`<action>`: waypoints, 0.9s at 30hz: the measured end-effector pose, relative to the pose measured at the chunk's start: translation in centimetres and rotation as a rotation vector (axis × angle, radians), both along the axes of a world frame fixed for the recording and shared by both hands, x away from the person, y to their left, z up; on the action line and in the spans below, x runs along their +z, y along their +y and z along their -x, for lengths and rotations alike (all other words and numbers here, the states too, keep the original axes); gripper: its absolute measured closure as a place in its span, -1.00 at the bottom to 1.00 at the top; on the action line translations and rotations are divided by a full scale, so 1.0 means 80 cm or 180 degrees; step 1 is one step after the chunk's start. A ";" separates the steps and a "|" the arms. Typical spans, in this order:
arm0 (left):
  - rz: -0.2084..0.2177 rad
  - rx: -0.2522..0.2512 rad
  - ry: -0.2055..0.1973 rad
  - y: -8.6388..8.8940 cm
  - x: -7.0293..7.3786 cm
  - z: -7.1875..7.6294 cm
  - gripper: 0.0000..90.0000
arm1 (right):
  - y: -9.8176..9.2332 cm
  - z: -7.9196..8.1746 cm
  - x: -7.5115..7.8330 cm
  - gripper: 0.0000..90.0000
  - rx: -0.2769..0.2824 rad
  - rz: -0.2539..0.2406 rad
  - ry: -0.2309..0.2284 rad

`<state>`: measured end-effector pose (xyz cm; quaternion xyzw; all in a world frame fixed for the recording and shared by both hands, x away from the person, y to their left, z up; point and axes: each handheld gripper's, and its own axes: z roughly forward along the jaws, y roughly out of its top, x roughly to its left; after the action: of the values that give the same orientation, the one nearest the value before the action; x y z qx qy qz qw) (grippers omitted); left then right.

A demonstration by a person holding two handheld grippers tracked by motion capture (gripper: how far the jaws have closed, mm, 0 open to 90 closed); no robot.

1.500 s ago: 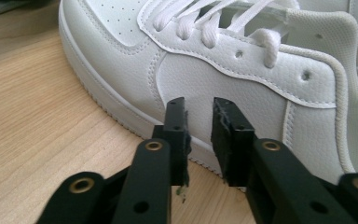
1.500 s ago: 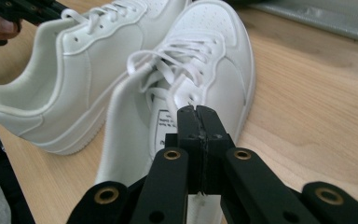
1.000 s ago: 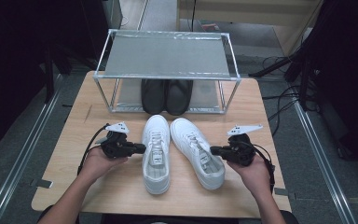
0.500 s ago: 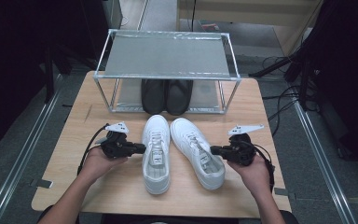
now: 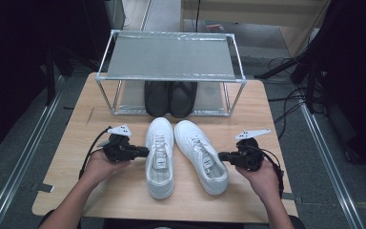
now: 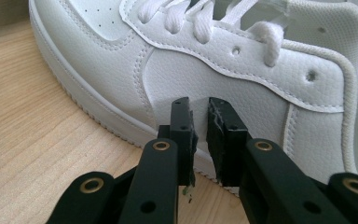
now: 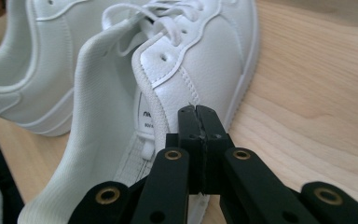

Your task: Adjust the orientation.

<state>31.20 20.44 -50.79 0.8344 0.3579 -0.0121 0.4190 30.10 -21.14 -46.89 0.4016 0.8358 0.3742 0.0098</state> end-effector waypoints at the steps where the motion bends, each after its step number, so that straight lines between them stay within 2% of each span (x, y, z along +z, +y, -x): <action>1: 0.0001 0.0000 0.0000 0.000 0.000 0.000 0.78 | 0.002 0.001 -0.001 1.00 0.0016 -0.0031 0.0020; 3: 0.0003 0.0000 0.0005 0.000 0.000 0.000 0.78 | 0.008 0.002 -0.002 1.00 0.0052 -0.0064 0.0040; 7: 0.0013 0.0001 0.0012 0.001 0.000 0.000 0.79 | 0.021 0.006 -0.002 1.00 0.0084 -0.0031 0.0004; 11: 0.0012 -0.0005 0.0014 0.000 0.000 0.000 0.80 | 0.024 0.006 -0.003 1.00 0.0108 -0.0053 0.0011; 13: 0.0027 -0.0009 0.0022 -0.001 0.000 0.001 0.88 | 0.024 0.005 -0.003 1.00 0.0101 -0.0065 0.0019; 19: 0.0040 -0.0035 0.0027 -0.004 -0.001 0.002 0.94 | 0.028 0.003 -0.005 1.00 0.0056 -0.0067 -0.0033; 21: 0.0066 -0.0083 0.0046 -0.008 -0.002 0.002 0.94 | 0.029 0.003 -0.005 1.00 0.0057 -0.0065 -0.0018; 24: 0.0037 -0.0225 0.0003 -0.022 -0.001 0.007 0.93 | 0.029 0.003 -0.005 1.00 0.0058 -0.0082 -0.0020; 27: 0.0026 -0.0269 -0.0005 -0.027 -0.001 0.009 0.93 | 0.028 0.002 -0.005 1.00 0.0042 -0.0084 -0.0018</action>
<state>30.47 18.27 -50.90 0.8471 0.3220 -0.0306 0.4218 29.94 -18.90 -47.32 0.3952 0.8334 0.3864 0.0044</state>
